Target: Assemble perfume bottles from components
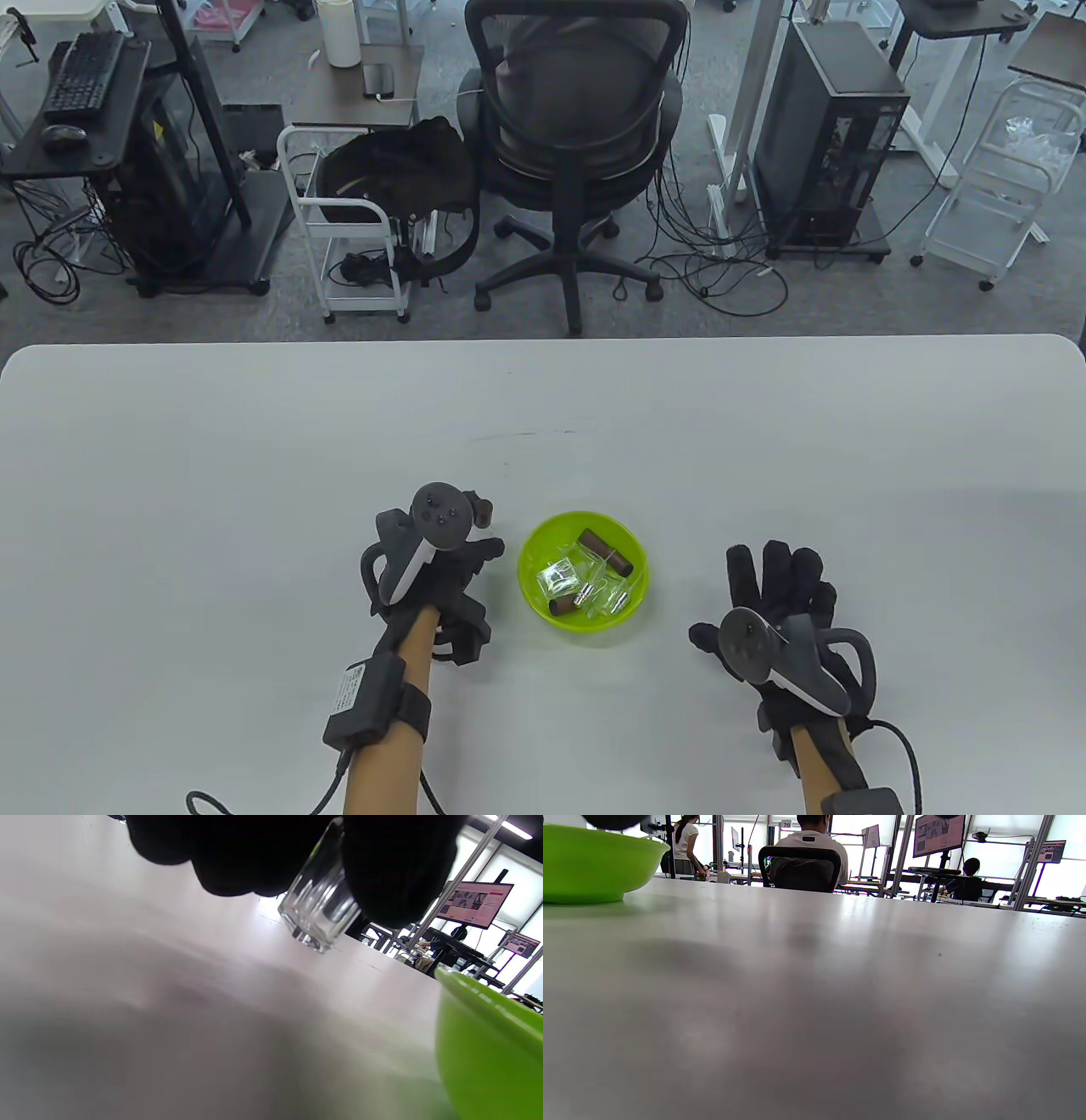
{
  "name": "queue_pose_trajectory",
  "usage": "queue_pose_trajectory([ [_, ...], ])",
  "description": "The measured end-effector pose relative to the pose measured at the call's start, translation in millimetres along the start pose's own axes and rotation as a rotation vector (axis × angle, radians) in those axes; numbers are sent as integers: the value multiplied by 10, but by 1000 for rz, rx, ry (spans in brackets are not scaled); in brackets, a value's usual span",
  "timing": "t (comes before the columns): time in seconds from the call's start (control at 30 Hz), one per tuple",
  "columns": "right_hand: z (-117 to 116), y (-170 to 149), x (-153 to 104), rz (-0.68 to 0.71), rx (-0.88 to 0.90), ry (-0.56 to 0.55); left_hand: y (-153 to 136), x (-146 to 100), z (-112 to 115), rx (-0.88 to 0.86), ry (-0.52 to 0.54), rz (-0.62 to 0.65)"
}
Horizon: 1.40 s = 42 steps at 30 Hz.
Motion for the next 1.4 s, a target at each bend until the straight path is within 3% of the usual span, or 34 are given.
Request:
queue_pose_trajectory([
  [0.33,-10,-4,7,-1,2,2,-76,170,157,15,-58,-33],
  [0.5,-14,3,7,-2,-6,8,-81,175,187,37,-11,-31],
  [0.97,-12,1,1,-6,-13,13,-188,174,187,77,-121,-75],
  [1.2,-10,-8,2,-4,-3,8,-200,74,29,142,-158,-88],
  [1.4,2,-11,-4,2,9,-2,0,-142,-389,351,-43,-29],
])
Point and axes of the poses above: the tracker on the back of each hand, its own y axis roughly to the thumb side, its own x axis roughly from the wrist to the fingertips, z = x × y, the point moved 3 cm from there along x, roughly from the wrist to the fingertips, and after that the axes turned 8 degrees about y, right-handed, at the moved point
